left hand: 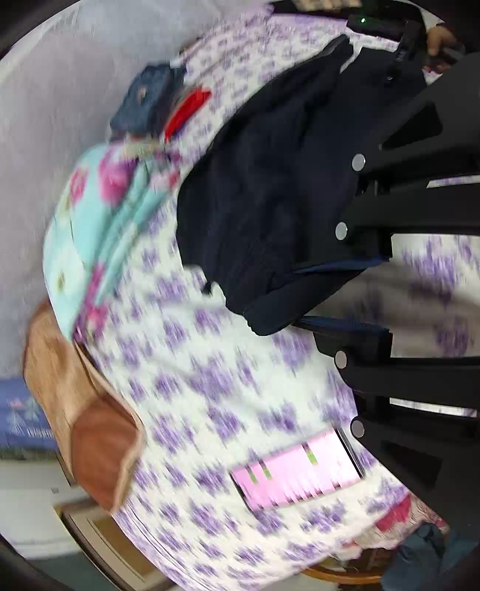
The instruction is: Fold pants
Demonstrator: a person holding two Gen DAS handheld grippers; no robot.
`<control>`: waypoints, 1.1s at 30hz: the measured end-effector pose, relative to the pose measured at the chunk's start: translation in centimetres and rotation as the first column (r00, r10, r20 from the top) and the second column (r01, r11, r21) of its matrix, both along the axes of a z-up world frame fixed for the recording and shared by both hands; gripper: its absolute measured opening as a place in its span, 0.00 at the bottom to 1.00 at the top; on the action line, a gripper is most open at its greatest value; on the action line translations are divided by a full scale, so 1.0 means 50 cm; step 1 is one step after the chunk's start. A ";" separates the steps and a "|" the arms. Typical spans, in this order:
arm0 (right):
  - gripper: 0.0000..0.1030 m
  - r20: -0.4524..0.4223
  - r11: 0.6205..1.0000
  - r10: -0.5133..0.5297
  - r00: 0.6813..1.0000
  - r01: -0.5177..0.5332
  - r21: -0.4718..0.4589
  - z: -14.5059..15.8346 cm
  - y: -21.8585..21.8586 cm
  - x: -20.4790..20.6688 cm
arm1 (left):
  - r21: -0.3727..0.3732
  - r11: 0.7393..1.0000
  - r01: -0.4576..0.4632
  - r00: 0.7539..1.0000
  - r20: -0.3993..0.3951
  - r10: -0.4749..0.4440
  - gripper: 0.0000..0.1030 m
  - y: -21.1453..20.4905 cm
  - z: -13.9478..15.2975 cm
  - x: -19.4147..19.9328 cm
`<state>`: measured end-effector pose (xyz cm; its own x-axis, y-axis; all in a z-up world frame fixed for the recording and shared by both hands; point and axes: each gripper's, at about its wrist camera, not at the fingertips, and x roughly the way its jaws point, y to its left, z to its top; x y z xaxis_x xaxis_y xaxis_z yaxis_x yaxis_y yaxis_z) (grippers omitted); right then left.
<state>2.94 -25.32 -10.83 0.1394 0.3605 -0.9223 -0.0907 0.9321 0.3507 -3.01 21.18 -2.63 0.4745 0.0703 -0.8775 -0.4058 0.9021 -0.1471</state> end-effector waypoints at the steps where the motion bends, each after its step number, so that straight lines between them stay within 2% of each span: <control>1: 0.81 -0.001 0.999 0.040 0.999 -0.040 -0.018 -0.007 0.019 -0.001 | 0.015 1.000 -0.014 0.999 -0.036 0.015 0.28 0.020 -0.028 0.000; 2: 0.81 0.010 0.998 0.057 0.998 -0.057 -0.022 -0.006 0.024 0.002 | 0.025 0.999 -0.029 0.993 -0.115 0.032 0.30 0.035 -0.072 0.002; 3: 0.81 0.024 0.998 0.056 0.998 -0.055 -0.016 0.001 0.019 0.006 | 0.030 0.999 -0.040 0.984 -0.174 0.045 0.27 0.043 -0.099 0.000; 4: 0.81 0.063 0.999 0.029 0.998 -0.028 -0.016 0.018 -0.002 0.013 | 0.097 0.992 -0.082 0.967 -0.232 0.103 0.20 0.050 -0.119 -0.001; 5: 0.81 0.115 0.999 -0.012 0.993 0.018 -0.044 0.038 -0.033 0.023 | 0.140 0.984 -0.106 0.967 -0.216 0.135 0.20 0.052 -0.114 -0.003; 6: 0.81 0.154 0.995 -0.045 0.987 0.058 -0.078 0.053 -0.060 0.032 | 0.144 0.983 -0.112 0.977 -0.165 0.135 0.21 0.053 -0.099 -0.006; 7: 0.81 0.216 0.981 -0.098 0.971 0.131 -0.146 0.074 -0.109 0.047 | 0.144 0.983 -0.117 0.986 -0.102 0.133 0.29 0.049 -0.075 -0.005; 8: 0.81 0.260 0.962 -0.131 0.957 0.186 -0.200 0.086 -0.146 0.059 | 0.149 0.982 -0.118 0.990 -0.064 0.128 0.46 0.042 -0.056 0.000; 9: 0.81 0.309 0.931 -0.153 0.939 0.242 -0.273 0.097 -0.193 0.076 | 0.157 0.982 -0.108 0.993 -0.032 0.115 0.54 0.032 -0.039 0.009; 10: 0.81 0.332 0.913 -0.143 0.932 0.254 -0.320 0.099 -0.219 0.090 | 0.170 0.982 -0.080 0.997 0.010 0.079 0.63 0.013 -0.020 0.022; 11: 0.81 0.346 0.894 -0.120 0.930 0.253 -0.369 0.100 -0.239 0.104 | 0.185 0.981 -0.057 0.998 0.032 0.052 0.63 -0.002 -0.012 0.033; 13: 0.81 0.361 0.859 -0.039 0.932 0.216 -0.465 0.094 -0.266 0.133 | 0.215 0.977 0.000 0.999 0.045 -0.010 0.66 -0.042 0.000 0.067; 16: 0.81 0.297 0.816 0.119 0.947 0.078 -0.573 0.063 -0.274 0.163 | 0.193 0.980 0.056 0.997 0.035 -0.064 0.68 -0.113 -0.003 0.116; 18: 0.77 0.296 0.769 0.227 0.928 0.016 -0.639 0.054 -0.268 0.174 | 0.187 0.978 0.087 0.996 0.018 -0.092 0.69 -0.156 -0.011 0.136; 19: 0.69 0.295 0.769 0.252 0.922 -0.006 -0.639 0.060 -0.276 0.179 | 0.192 0.975 0.111 0.994 0.003 -0.113 0.68 -0.186 -0.014 0.142; 20: 0.68 0.291 0.785 0.260 0.921 -0.027 -0.619 0.071 -0.281 0.190 | 0.199 0.971 0.129 0.991 -0.005 -0.131 0.68 -0.205 -0.015 0.151; 22: 0.67 0.315 0.803 0.296 0.902 -0.057 -0.593 0.108 -0.291 0.198 | 0.235 0.957 0.168 0.985 -0.007 -0.171 0.69 -0.246 -0.010 0.155; 24: 0.69 0.339 0.817 0.321 0.884 -0.078 -0.571 0.131 -0.304 0.201 | 0.268 0.947 0.179 0.982 0.004 -0.186 0.74 -0.274 -0.009 0.155; 25: 0.69 0.326 0.820 0.330 0.886 -0.098 -0.564 0.130 -0.305 0.204 | 0.284 0.943 0.175 0.983 0.002 -0.183 0.78 -0.283 -0.015 0.158; 26: 0.69 0.296 0.810 0.350 0.889 -0.129 -0.572 0.118 -0.310 0.215 | 0.296 0.939 0.173 0.984 -0.009 -0.179 0.78 -0.290 -0.024 0.162; 29: 0.67 0.197 0.748 0.437 0.878 -0.233 -0.621 0.074 -0.309 0.231 | 0.298 0.940 0.168 0.986 -0.062 -0.156 0.78 -0.305 -0.063 0.167; 30: 0.51 0.173 0.745 0.459 0.871 -0.271 -0.609 0.065 -0.312 0.238 | 0.291 0.943 0.160 0.987 -0.072 -0.145 0.78 -0.308 -0.071 0.165; 31: 0.19 0.159 0.758 0.457 0.875 -0.290 -0.584 0.062 -0.318 0.242 | 0.279 0.948 0.153 0.987 -0.081 -0.136 0.78 -0.311 -0.078 0.159; 33: 0.13 0.146 0.800 0.436 0.888 -0.307 -0.516 0.075 -0.332 0.256 | 0.259 0.955 0.147 0.987 -0.103 -0.124 0.78 -0.315 -0.088 0.148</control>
